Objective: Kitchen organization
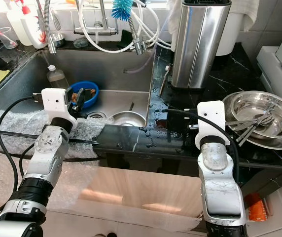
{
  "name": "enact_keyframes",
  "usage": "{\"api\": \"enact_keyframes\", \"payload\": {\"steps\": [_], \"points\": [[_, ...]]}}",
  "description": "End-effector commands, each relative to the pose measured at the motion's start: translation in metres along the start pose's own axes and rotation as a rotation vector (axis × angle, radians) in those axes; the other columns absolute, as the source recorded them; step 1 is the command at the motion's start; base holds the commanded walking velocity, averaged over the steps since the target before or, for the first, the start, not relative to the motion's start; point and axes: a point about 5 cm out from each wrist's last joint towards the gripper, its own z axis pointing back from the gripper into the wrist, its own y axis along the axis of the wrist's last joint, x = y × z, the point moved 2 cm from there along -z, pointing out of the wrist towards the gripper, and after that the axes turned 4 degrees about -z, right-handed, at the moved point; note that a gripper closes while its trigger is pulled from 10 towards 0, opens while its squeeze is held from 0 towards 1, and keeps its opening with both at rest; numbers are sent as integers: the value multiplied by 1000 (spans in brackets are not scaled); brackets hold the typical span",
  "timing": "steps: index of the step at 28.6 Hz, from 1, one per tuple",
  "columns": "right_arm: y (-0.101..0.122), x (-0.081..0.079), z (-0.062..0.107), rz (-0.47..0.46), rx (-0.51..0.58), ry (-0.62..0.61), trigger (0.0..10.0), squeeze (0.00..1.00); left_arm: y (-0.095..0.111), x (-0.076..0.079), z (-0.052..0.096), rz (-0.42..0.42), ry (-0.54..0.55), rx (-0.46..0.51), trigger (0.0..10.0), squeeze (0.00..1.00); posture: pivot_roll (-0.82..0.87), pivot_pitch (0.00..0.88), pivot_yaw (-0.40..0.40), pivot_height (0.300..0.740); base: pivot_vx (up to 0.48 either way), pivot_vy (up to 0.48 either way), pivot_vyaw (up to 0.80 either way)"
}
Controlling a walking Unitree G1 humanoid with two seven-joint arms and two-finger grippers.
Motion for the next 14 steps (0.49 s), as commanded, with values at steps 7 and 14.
{"api": "enact_keyframes", "payload": {"steps": [7,14], "points": [[11,0,3,-38,29,-13,10000,0,-1,0,-1,-19,-10,-3,10000,0,-133,99,73,740,0,0,0],[18,-1,4,-44,58,-11,10000,0,-1,1,0,-16,-10,-5,10000,0,-135,99,71,740,0,0,0]]}}
